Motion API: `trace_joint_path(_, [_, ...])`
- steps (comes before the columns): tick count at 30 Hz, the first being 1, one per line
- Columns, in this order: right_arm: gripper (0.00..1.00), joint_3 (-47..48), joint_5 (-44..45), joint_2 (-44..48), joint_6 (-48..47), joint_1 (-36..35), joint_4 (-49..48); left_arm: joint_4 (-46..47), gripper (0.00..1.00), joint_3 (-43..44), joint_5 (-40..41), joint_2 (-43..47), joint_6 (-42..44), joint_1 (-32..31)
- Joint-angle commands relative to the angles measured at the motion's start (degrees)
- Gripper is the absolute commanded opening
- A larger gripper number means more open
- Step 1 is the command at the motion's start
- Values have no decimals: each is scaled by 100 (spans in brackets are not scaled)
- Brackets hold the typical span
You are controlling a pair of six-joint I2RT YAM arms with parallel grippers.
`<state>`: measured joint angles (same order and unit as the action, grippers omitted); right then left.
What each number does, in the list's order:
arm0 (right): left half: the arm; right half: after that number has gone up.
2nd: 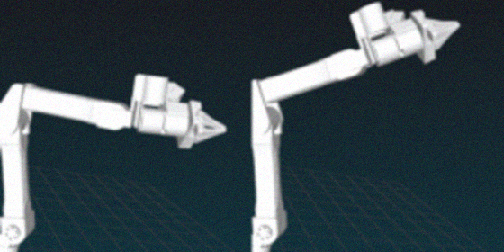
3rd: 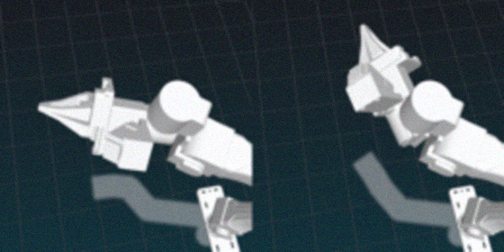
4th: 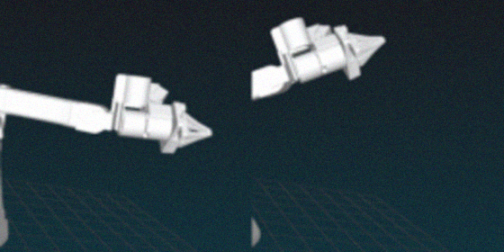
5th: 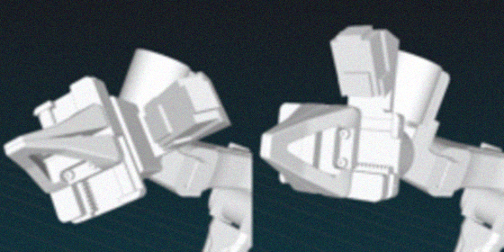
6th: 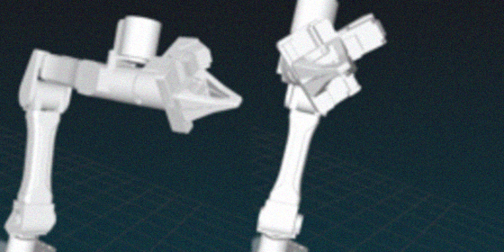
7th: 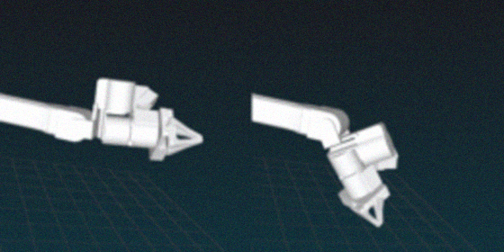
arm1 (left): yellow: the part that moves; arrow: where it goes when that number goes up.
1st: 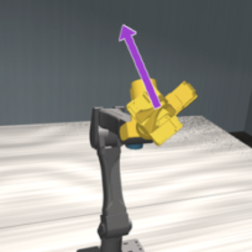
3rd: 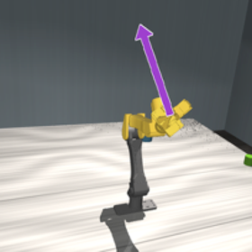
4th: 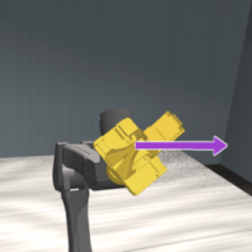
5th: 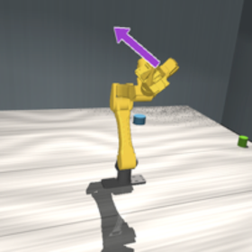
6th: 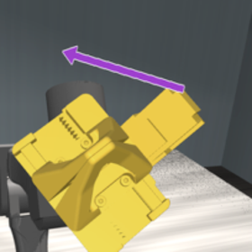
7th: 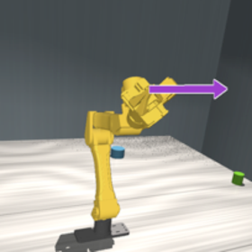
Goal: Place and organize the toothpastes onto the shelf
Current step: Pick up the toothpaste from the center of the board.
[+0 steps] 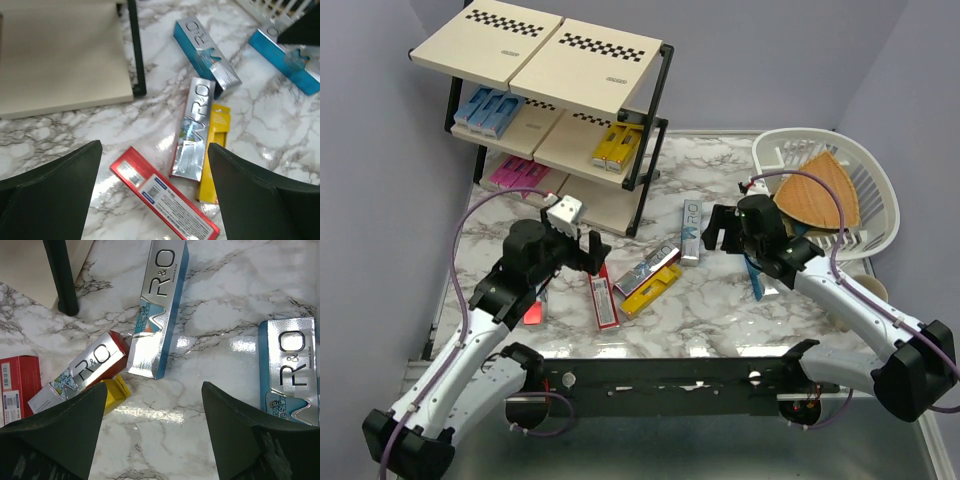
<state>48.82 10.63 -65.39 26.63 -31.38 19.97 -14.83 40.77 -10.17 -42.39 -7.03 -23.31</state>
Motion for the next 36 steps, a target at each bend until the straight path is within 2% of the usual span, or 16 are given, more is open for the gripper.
trace_joint_path(1, [85,216,-44,-88,184,26,148,-688,99,-131,761,-128,-61,-1086])
trace_joint_path(4, [85,198,-18,-80,263,26,192,-679,99,-114,1174,-436,-359,-1744])
trace_joint_path(11, [85,137,106,43,316,26,280,-898,99,273,1869,-1805,-1247,-2949])
trace_joint_path(17, [85,93,123,79,325,26,315,-1189,99,616,2370,-2816,-1644,-3653])
trace_joint_path(21, [85,128,62,61,238,26,385,-1180,93,721,2791,-3283,-1723,-4119])
trace_joint_path(26, [85,146,88,70,132,26,420,-1425,87,914,3214,-3845,-1915,-4348])
trace_joint_path(31, [85,128,27,43,96,26,394,-1453,77,915,3601,-3952,-2162,-4384])
trace_joint_path(36, [85,110,0,26,70,26,350,-1496,77,783,3716,-3970,-2356,-4384])
